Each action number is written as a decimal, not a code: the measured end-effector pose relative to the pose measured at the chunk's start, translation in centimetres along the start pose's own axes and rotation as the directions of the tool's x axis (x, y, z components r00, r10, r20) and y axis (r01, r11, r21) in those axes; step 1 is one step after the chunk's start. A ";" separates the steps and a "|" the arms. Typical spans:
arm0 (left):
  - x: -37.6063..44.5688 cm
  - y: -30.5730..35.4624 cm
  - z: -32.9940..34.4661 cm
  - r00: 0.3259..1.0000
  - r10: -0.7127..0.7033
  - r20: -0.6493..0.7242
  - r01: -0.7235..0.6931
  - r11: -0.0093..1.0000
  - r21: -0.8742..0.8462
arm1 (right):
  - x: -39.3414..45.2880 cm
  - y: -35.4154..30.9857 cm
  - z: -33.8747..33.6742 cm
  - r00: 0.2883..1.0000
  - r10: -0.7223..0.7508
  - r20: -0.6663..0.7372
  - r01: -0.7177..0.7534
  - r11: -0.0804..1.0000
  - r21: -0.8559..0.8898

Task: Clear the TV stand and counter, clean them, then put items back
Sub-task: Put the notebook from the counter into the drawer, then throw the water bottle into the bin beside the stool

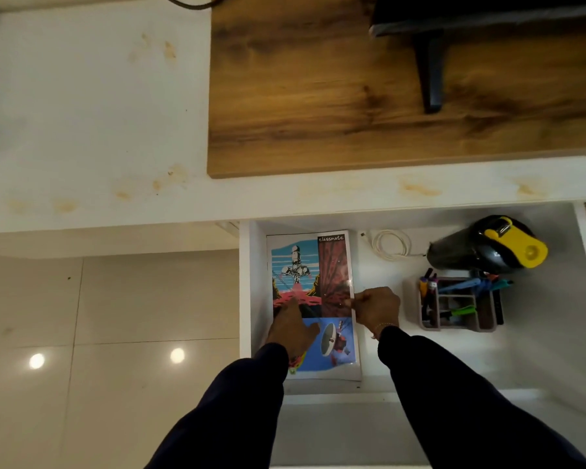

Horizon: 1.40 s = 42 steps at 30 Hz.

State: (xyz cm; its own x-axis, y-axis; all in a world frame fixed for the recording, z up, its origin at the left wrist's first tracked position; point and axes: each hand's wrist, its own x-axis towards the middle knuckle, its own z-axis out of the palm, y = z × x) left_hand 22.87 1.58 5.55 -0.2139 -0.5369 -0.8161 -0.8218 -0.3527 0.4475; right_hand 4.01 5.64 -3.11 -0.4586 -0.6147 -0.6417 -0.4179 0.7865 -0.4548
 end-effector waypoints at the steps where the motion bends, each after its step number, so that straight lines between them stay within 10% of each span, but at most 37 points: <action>1: 0.0 0.0 0.0 1.000 -0.005 0.005 0.005 1.000 0.006 | 0.1 -0.1 0.1 1.000 -0.031 0.003 0.032 0.994 -0.101; 9: -1.9 0.2 -2.1 0.994 0.113 0.011 -0.113 0.993 0.037 | -2.4 -1.7 0.5 0.999 -0.003 -0.039 -0.005 0.982 -0.191; 13: -5.8 1.7 -3.6 0.978 0.193 -0.080 -0.196 0.980 -0.027 | -8.2 -4.5 -0.6 0.961 -0.273 0.047 0.271 0.889 -0.369; 18: -11.0 1.7 -9.4 0.862 0.135 -0.488 -0.256 0.948 -0.190 | -13.8 -12.1 -3.3 0.836 -0.546 -0.050 0.544 0.838 -0.047; 31: -20.7 -11.1 -36.8 0.599 -0.070 -0.798 0.070 0.997 -0.034 | -22.0 -46.0 0.9 0.619 -0.784 0.051 0.782 0.609 -0.131; 42: -21.3 -17.7 -47.6 0.548 -0.027 -0.836 0.223 0.968 0.114 | -25.9 -65.4 13.8 0.500 -0.823 0.270 0.865 0.490 -0.109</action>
State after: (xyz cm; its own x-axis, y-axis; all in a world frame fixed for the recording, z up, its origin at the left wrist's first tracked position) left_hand 67.15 -17.24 32.38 0.3468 -0.9253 -0.1538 -0.9036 -0.3735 0.2098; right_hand 54.06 -29.05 34.78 0.3260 -0.9385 -0.1138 -0.6869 -0.1524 -0.7106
